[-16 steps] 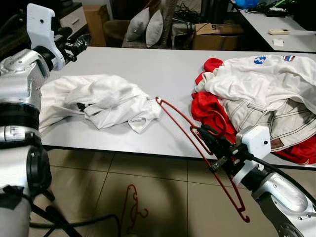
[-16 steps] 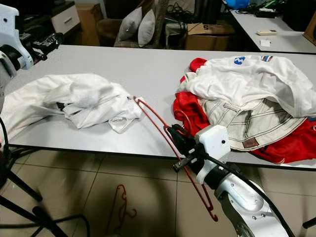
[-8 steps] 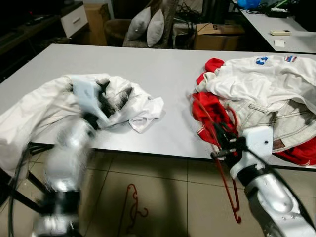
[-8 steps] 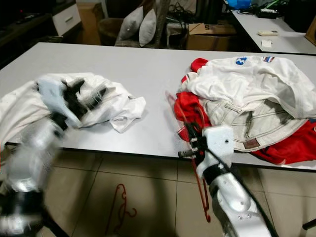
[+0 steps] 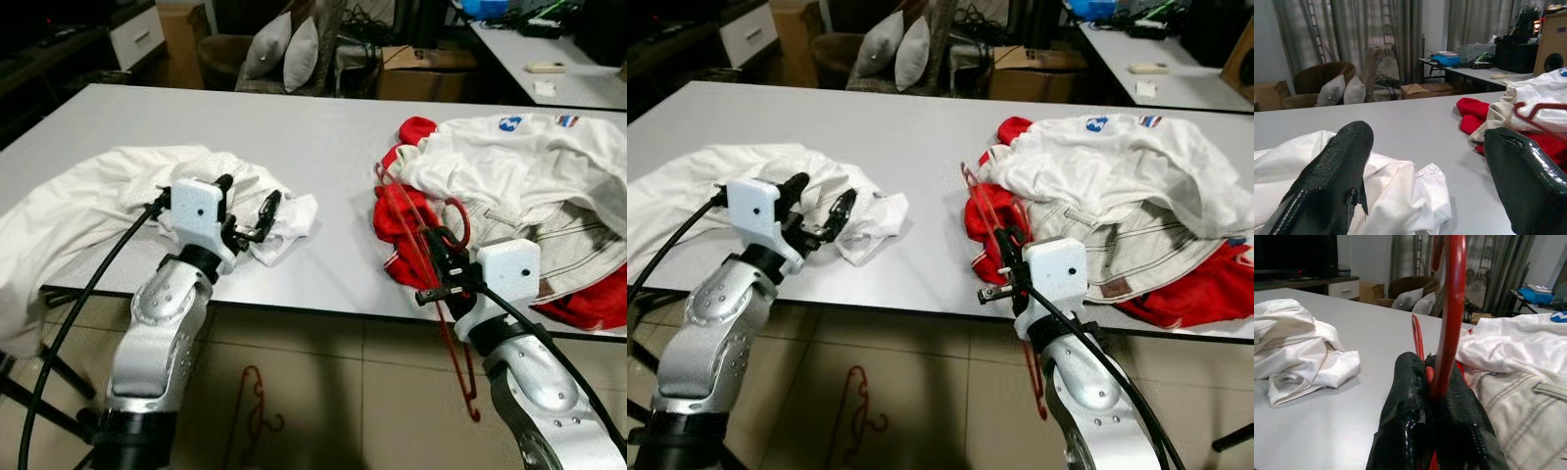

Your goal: Hang hanger

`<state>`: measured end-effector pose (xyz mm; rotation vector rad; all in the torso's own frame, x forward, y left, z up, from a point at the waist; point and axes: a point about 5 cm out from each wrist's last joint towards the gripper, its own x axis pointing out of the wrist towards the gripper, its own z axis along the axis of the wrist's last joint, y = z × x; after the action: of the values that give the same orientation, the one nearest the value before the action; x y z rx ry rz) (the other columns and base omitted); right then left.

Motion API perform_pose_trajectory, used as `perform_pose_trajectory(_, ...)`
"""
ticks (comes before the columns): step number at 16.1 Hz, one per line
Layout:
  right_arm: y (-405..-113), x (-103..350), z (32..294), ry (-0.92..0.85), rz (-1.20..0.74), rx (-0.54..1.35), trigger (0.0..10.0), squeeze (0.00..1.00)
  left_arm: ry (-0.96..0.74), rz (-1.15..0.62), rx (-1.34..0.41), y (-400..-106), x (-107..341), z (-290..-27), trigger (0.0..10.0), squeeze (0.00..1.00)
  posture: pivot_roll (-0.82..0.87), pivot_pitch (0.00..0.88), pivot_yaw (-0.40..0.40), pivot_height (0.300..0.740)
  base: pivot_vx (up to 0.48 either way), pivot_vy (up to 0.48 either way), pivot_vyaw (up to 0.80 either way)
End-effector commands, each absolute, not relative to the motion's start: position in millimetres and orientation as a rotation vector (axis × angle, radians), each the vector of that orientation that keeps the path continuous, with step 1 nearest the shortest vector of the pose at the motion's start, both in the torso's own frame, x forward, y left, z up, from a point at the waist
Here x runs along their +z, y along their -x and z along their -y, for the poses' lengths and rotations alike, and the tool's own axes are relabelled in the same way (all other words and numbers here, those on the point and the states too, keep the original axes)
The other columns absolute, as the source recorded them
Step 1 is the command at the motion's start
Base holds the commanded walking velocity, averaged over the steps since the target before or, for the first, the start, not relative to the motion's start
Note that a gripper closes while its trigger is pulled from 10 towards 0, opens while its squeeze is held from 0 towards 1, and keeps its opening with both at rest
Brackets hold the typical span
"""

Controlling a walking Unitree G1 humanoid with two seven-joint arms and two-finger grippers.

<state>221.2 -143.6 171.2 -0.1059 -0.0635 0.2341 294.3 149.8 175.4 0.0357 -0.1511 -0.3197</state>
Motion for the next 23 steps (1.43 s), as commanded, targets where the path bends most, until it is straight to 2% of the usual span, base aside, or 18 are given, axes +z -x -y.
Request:
perform_pose_trajectory(1,-223.3,178.9,148.5,0.073,0.103,0.234,10.0,0.00,-0.077,0.168,-0.313,-291.7,179.2,-149.4,10.0,0.00,-0.09,0.000,0.016,0.740,0.000,-0.480,0.00)
perform_pose_trajectory(5,-220.2,197.3,147.5,-0.008,0.225,0.257,10.0,0.00,-0.101,0.182,-0.293,-289.7,188.1,-154.1,10.0,0.00,-0.08,0.000,0.010,0.740,0.000,-0.480,0.00)
perform_pose_trajectory(12,-211.8,194.9,138.1,-0.016,0.243,0.299,10.0,0.00,-0.100,0.187,-0.308,-293.5,191.3,-147.7,10.0,0.00,-0.09,0.000,0.036,0.740,0.000,-0.455,0.00)
perform_pose_trajectory(18,-213.6,192.2,144.9,0.020,0.224,0.262,10.0,0.00,-0.090,0.183,-0.312,-297.5,189.5,-139.1,10.0,0.00,-0.10,0.000,0.041,0.740,0.000,0.000,0.00)
perform_pose_trajectory(21,-215.1,191.5,145.4,0.033,0.216,0.258,10.0,0.00,-0.074,0.169,-0.299,-298.9,187.1,-137.2,10.0,0.00,-0.10,0.000,0.037,0.740,0.000,0.480,-0.80)
perform_pose_trajectory(23,-216.2,193.0,146.2,0.059,0.224,0.244,10.0,0.00,-0.062,0.140,-0.269,-301.5,184.0,-139.2,10.0,0.00,-0.10,0.000,0.037,0.740,0.000,0.416,0.00)
